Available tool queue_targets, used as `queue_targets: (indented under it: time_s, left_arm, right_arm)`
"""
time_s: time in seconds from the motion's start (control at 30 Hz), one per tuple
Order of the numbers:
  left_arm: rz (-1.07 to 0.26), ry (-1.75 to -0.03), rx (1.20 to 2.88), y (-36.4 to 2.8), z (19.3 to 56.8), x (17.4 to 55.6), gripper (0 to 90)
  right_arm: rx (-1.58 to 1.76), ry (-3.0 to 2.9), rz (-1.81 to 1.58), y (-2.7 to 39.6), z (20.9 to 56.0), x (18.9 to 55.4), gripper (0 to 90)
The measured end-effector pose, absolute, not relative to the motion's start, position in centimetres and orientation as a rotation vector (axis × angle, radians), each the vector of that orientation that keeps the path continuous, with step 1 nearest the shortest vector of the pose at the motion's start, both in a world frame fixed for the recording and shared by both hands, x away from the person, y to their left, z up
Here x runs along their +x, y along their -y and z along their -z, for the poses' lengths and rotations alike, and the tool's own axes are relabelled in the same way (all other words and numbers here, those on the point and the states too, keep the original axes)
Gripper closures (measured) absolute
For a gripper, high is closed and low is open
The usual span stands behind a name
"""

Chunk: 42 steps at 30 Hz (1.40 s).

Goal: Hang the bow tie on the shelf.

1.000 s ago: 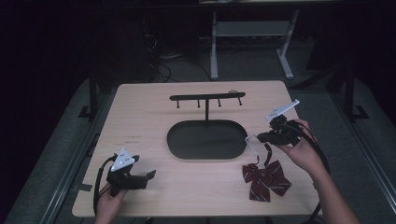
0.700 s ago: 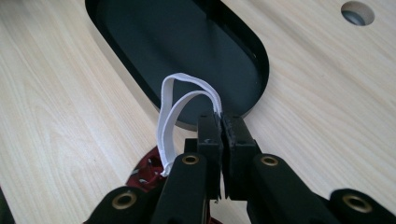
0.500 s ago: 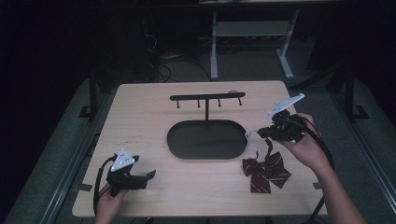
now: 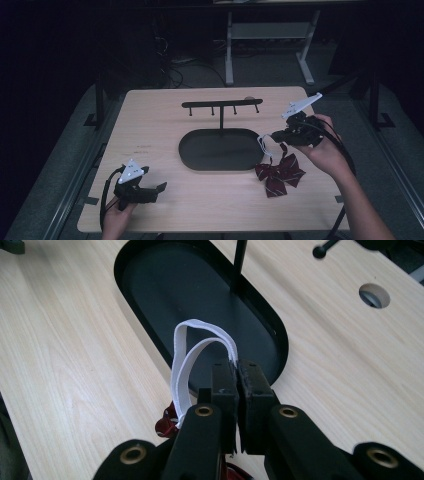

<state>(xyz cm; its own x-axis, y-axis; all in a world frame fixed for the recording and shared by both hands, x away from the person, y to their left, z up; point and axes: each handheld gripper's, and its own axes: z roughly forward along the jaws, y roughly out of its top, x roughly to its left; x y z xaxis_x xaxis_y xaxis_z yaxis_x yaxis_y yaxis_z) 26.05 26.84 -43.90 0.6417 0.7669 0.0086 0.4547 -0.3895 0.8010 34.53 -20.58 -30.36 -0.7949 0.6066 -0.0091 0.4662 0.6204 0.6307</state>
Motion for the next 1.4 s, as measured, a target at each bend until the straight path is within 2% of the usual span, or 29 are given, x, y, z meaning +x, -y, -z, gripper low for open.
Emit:
queue_targets:
  time_s: [0.53, 1.4]
  left_arm:
    - [-0.487, -0.954, 2.041, -26.8, 43.9, 26.0, 13.0]
    - [-0.479, -0.968, 2.025, -26.8, 43.9, 26.3, 13.0]
  right_arm:
    - [0.813, -2.601, -0.926, 19.2, 28.0, 34.7, 87.0]
    - [0.793, -2.632, -0.954, 18.3, 26.2, 36.7, 87.0]
